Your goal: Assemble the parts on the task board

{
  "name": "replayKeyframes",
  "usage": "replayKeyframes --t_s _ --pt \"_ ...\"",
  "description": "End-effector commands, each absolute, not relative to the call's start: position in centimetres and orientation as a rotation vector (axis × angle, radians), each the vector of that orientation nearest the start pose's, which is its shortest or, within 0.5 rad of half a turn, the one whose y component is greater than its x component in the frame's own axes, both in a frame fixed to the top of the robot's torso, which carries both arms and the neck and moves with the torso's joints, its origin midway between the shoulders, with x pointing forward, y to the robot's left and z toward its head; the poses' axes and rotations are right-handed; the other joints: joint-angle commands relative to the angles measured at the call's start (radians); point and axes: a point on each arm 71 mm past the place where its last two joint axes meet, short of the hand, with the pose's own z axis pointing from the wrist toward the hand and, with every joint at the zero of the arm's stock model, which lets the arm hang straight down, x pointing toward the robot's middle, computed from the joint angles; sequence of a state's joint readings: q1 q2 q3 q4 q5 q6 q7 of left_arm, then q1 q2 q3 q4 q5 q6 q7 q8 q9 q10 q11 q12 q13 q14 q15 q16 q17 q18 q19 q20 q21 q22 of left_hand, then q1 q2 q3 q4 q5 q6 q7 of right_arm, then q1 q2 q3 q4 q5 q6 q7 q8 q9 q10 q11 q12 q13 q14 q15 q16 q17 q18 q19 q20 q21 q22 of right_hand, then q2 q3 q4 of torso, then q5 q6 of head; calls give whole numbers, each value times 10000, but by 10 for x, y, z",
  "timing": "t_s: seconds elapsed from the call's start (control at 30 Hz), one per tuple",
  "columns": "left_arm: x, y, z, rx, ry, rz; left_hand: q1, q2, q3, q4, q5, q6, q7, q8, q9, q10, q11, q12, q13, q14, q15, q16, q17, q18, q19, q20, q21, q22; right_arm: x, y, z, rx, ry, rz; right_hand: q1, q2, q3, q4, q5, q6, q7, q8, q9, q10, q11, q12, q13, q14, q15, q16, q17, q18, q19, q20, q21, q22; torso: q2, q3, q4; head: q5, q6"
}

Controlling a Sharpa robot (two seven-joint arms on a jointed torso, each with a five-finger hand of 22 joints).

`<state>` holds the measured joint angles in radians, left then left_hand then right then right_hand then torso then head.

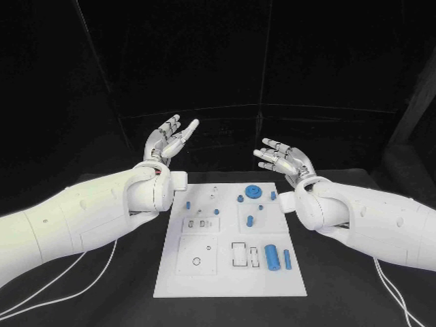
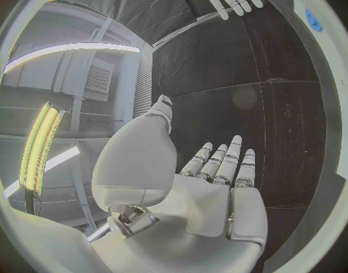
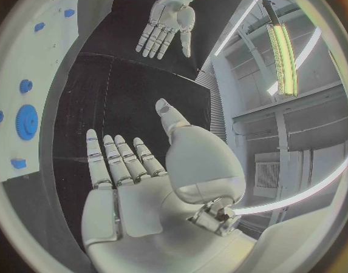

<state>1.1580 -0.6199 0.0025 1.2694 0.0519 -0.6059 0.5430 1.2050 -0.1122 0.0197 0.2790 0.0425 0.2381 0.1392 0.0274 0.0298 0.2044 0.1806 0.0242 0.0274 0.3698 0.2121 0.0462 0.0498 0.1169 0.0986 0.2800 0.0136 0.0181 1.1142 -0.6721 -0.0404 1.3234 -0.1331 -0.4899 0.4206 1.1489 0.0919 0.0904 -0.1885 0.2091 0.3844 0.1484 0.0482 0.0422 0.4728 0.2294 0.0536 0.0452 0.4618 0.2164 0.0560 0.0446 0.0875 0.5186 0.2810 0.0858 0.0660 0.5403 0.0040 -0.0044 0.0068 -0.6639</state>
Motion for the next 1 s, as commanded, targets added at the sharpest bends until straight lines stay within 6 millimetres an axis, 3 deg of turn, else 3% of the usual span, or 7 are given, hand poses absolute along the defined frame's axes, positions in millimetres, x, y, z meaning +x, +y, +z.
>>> replayKeyframes --t_s 0.03,0.17,0.23,0.27,0.43,0.67,1.0 --pt "536 187 -190 -11441 11002 -14084 644 264 -61 83 60 543 933 129 80 650 250 137 77 883 125 281 145 179 464 146 205 119 512 -178 -231 9251 15438 14193 1634 97 327 -975 -80 4241 953 758 354 4250 -243 778 231 4209 -358 879 254 897 2650 26 1047 409 0 1 -2 -2 -2" --pt "536 187 -190 -11441 11002 -14084 1012 581 -38 -93 72 2116 1165 538 302 3281 698 812 411 3213 136 1099 515 226 2779 111 1040 608 515 -177 -231 9004 15726 14256 1847 -1 582 -1003 -116 5299 733 850 315 5249 -536 853 158 5470 -767 1136 256 958 3591 -288 1591 581 0 1 -2 -2 -2" --pt "536 187 -190 -11441 11002 -14084 1156 715 -114 -225 71 3238 1213 822 439 5102 581 1281 584 4168 -9 1484 637 370 5025 60 1955 1066 516 -177 -231 8969 15767 14264 1862 -36 755 -1007 -111 5547 682 785 267 5580 -637 763 154 5985 -938 1170 250 951 3966 -489 1842 667 0 1 -2 -2 -2" --pt "529 206 -192 -11282 10892 -14061 1220 769 -124 -279 62 3643 1205 932 490 5629 506 1429 630 4496 -128 1616 679 425 5341 62 2111 1125 528 -208 -213 5450 14972 11897 1853 -66 822 -1006 -105 5646 656 756 253 5701 -668 713 152 6164 -999 1158 240 943 4107 -562 1946 704 201 -33 52 -149 -97" --pt "522 209 -190 -11249 11017 -14298 1537 979 -267 -641 48 6007 1013 1547 732 7083 118 1805 629 6242 -637 2216 868 703 7118 -166 2926 1410 532 -208 -202 3780 15142 11045 1837 -177 1037 -1007 170 6035 610 706 248 6285 -829 640 169 6985 -1244 1241 272 959 4656 -885 2467 938 366 -48 56 -200 -33" --pt "507 211 -184 -10918 11316 -14693 1749 1256 -401 -937 51 6780 817 1628 665 8018 -158 1804 506 7376 -989 2461 1039 684 7990 -500 3198 1454 536 -205 -184 1682 15367 9668 1730 -500 1241 -985 208 6500 420 519 235 7055 -1064 356 173 8165 -1631 1265 374 907 5036 -1298 3575 1561 734 -95 130 -320 98" --pt "483 208 -175 -10843 11807 -15421 1875 1414 -509 -1155 51 7074 748 1487 529 8395 -250 1583 392 7794 -1109 2398 1147 674 8347 -638 3232 1410 543 -192 -167 -1121 16020 7452 1573 -918 1218 -940 169 6932 142 320 247 7804 -1436 155 214 10250 -2158 2249 1171 957 5863 -1811 5535 2684 1272 -161 334 -469 279"
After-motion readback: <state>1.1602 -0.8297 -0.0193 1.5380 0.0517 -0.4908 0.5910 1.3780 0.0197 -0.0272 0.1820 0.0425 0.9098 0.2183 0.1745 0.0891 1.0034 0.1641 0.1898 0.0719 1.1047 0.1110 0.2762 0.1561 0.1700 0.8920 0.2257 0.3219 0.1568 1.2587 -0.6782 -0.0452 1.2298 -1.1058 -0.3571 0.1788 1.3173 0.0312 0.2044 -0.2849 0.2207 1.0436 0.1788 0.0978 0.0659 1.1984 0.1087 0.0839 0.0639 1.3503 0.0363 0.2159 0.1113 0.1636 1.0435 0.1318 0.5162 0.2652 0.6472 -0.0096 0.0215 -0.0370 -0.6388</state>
